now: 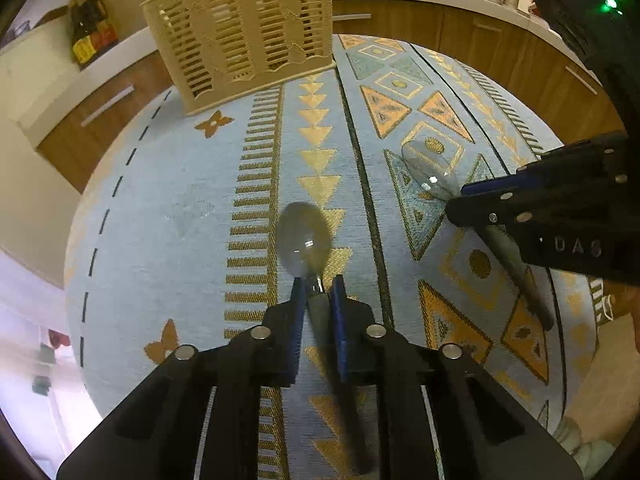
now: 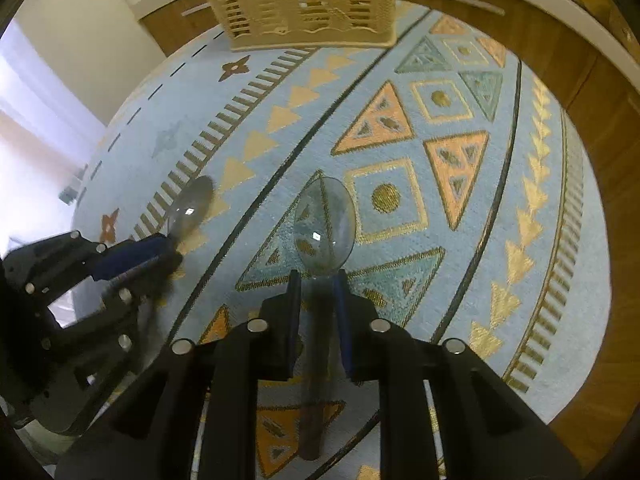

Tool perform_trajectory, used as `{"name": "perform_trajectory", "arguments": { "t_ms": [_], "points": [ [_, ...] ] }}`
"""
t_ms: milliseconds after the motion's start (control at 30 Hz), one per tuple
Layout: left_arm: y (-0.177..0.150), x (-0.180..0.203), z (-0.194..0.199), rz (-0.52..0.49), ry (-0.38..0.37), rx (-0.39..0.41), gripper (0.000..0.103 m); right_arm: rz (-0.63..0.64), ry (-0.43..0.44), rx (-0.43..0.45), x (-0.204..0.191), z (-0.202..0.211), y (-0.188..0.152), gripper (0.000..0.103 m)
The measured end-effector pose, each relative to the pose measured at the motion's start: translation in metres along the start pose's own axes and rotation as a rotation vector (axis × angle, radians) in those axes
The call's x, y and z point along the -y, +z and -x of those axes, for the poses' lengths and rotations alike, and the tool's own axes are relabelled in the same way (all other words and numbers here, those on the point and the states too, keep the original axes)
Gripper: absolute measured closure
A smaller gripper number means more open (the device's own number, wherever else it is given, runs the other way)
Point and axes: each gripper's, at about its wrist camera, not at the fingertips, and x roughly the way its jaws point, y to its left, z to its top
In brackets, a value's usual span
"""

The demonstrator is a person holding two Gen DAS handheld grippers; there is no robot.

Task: Organize utensils
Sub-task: 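Carry both spoons to the beige holder and drop them in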

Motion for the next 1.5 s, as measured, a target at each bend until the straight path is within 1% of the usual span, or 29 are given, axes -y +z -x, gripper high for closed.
{"name": "perform_trajectory", "arguments": {
  "t_ms": [67, 100, 133, 267, 333, 367, 433, 500, 600, 733, 900, 967, 1033, 1100, 1200, 1333, 1367, 1500],
  "points": [
    [0.0, -0.003, 0.001, 0.02, -0.006, 0.025, 0.093, -0.004, 0.01, 0.012, -0.001, -0.001, 0.001, 0.094],
    [0.001, -0.006, 0.003, 0.037, -0.008, 0.057, 0.093, -0.015, 0.036, 0.024, 0.0, 0.0, 0.001, 0.094],
    [0.003, -0.013, 0.009, 0.075, -0.008, 0.104, 0.093, -0.019, 0.05, 0.044, 0.0, 0.003, 0.002, 0.094],
    [0.015, -0.049, 0.033, 0.217, -0.056, 0.229, 0.093, -0.011, 0.102, 0.14, -0.003, 0.023, 0.01, 0.094],
    [0.023, -0.068, 0.053, 0.269, -0.067, 0.321, 0.093, 0.0, 0.139, 0.209, -0.005, 0.04, 0.018, 0.094],
    [0.028, -0.077, 0.064, 0.291, -0.071, 0.376, 0.093, 0.006, 0.145, 0.234, -0.005, 0.047, 0.021, 0.094],
    [0.037, -0.089, 0.084, 0.323, -0.076, 0.468, 0.093, 0.03, 0.16, 0.317, -0.008, 0.067, 0.032, 0.094],
    [0.054, -0.102, 0.099, 0.343, -0.082, 0.549, 0.093, 0.041, 0.171, 0.38, -0.007, 0.083, 0.043, 0.094],
    [0.077, -0.113, 0.115, 0.343, -0.089, 0.623, 0.093, 0.07, 0.169, 0.478, -0.006, 0.107, 0.063, 0.094],
    [0.116, -0.126, 0.133, 0.337, -0.069, 0.726, 0.093, 0.09, 0.165, 0.572, -0.002, 0.13, 0.087, 0.094],
    [0.163, -0.146, 0.154, 0.345, -0.079, 0.837, 0.093, 0.089, 0.137, 0.687, 0.008, 0.155, 0.125, 0.094],
    [0.176, -0.15, 0.161, 0.339, -0.081, 0.867, 0.093, 0.078, 0.118, 0.733, 0.013, 0.161, 0.139, 0.094],
    [0.189, -0.156, 0.16, 0.333, -0.067, 0.887, 0.093, 0.057, 0.102, 0.785, 0.021, 0.165, 0.156, 0.094],
    [0.201, -0.159, 0.153, 0.327, -0.055, 0.892, 0.093, 0.04, 0.109, 0.85, 0.03, 0.168, 0.17, 0.094],
    [0.213, -0.166, 0.136, 0.331, -0.048, 0.883, 0.093, 0.017, 0.078, 0.957, 0.037, 0.166, 0.184, 0.094],
    [0.218, -0.176, 0.101, 0.361, -0.066, 0.851, 0.093, -0.017, 0.089, 1.003, 0.044, 0.146, 0.201, 0.094],
    [0.219, -0.178, 0.095, 0.367, -0.067, 0.842, 0.093, -0.027, 0.081, 1.01, 0.045, 0.142, 0.204, 0.094],
    [0.219, -0.182, 0.073, 0.373, -0.072, 0.807, 0.093, -0.037, 0.046, 1.0, 0.047, 0.117, 0.22, 0.094]
  ]
}}
